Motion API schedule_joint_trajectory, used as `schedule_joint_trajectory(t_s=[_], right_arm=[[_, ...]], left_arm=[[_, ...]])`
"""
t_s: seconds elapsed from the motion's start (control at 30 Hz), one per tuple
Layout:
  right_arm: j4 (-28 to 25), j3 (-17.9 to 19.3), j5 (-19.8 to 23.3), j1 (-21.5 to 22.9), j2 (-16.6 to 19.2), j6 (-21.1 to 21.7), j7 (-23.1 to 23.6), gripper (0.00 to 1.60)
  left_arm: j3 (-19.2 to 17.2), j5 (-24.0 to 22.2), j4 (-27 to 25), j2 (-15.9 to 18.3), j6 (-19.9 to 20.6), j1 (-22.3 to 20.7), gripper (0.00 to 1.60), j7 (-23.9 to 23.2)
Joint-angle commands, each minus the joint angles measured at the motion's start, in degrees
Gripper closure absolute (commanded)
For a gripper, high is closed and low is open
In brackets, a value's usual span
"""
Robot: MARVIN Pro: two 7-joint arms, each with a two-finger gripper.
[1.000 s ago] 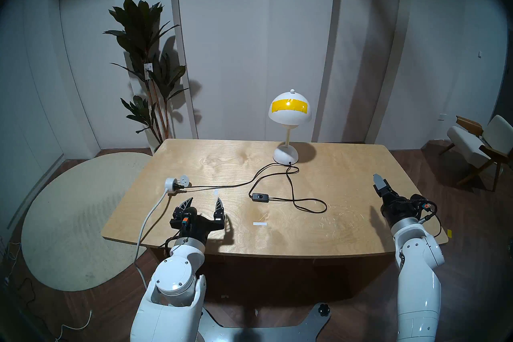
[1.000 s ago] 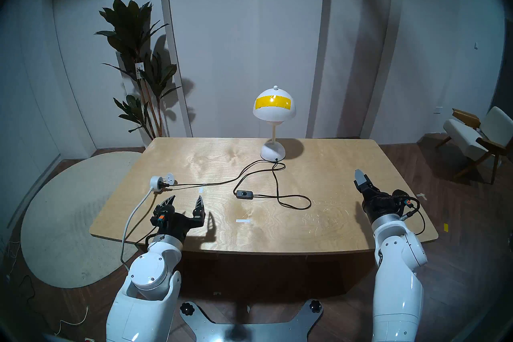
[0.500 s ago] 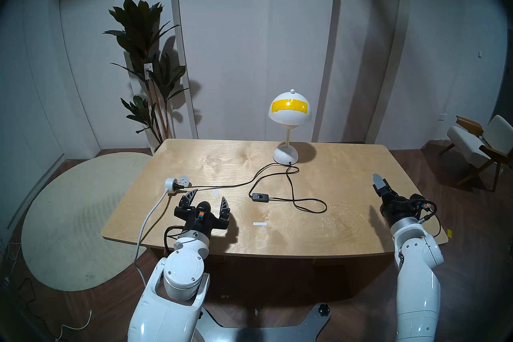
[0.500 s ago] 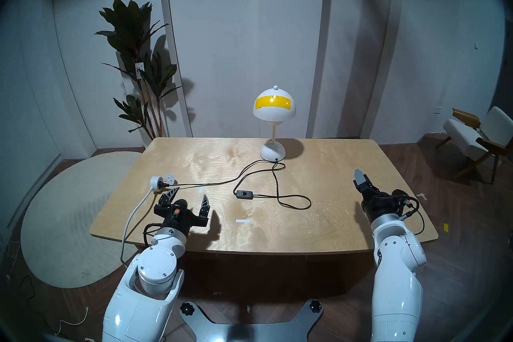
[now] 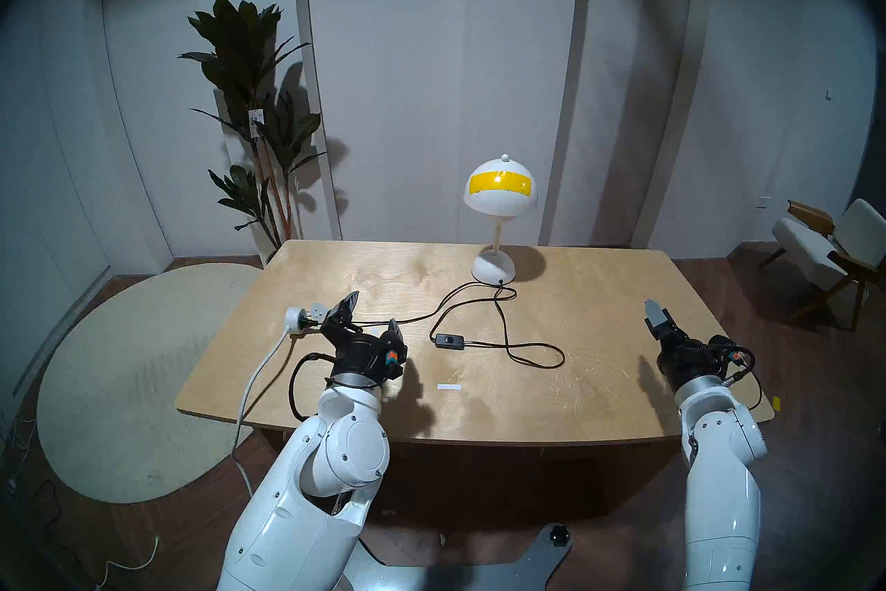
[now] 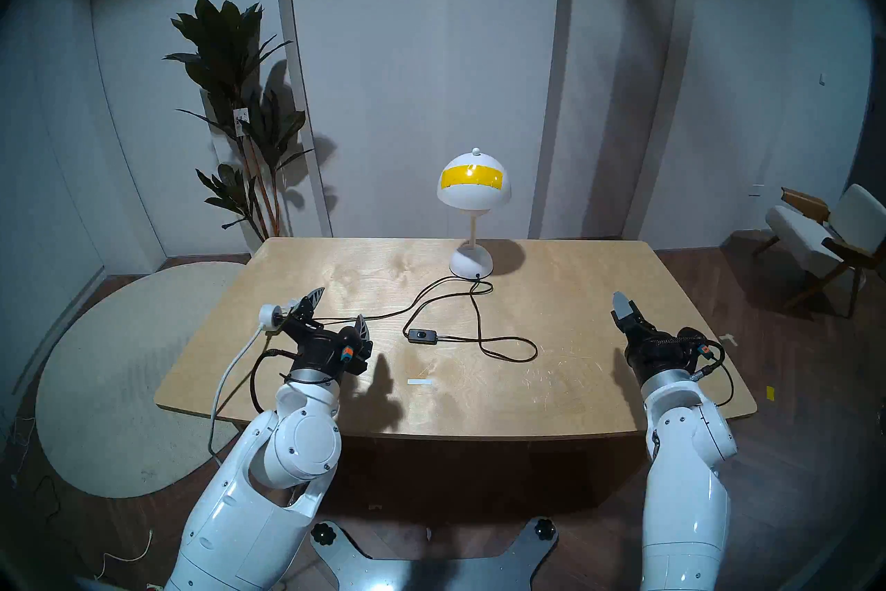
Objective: Turn on the table lamp by pressing the switch
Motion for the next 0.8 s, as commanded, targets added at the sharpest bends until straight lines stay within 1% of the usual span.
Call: schedule_joint_trajectory(t_s=[0.0, 0.17, 0.2, 0.4, 0.6, 0.77], right_arm=[[-1.5, 0.1, 0.1, 0.3, 0.1, -0.3, 0.4, 0.0], [-1.5, 0.1, 0.1, 0.3, 0.1, -0.3, 0.4, 0.0], [-1.5, 0.1, 0.1, 0.3, 0.1, -0.3, 0.4, 0.0], [-1.6, 0.1, 0.1, 0.3, 0.1, -0.3, 0.4, 0.0], [-1.6, 0.1, 0.1, 0.3, 0.1, -0.3, 0.4, 0.0], [-1.6, 0.1, 0.1, 0.3, 0.1, -0.3, 0.4, 0.0]], left_arm=[[3.4, 6.2, -1.3, -0.1, 4.2, -4.2, 0.0, -0.6], [5.7, 8.6, -0.8, 0.1, 5.7, -5.7, 0.0, -2.0], [6.8, 9.5, -0.5, -0.3, 6.5, -6.4, 0.0, -2.5], [9.9, 12.0, 0.5, -1.1, 8.1, -7.9, 0.0, -4.2], [11.2, 13.6, 1.8, -1.0, 8.8, -9.7, 0.0, -5.7], [12.1, 14.5, 4.5, -0.7, 8.6, -12.1, 0.0, -7.4]])
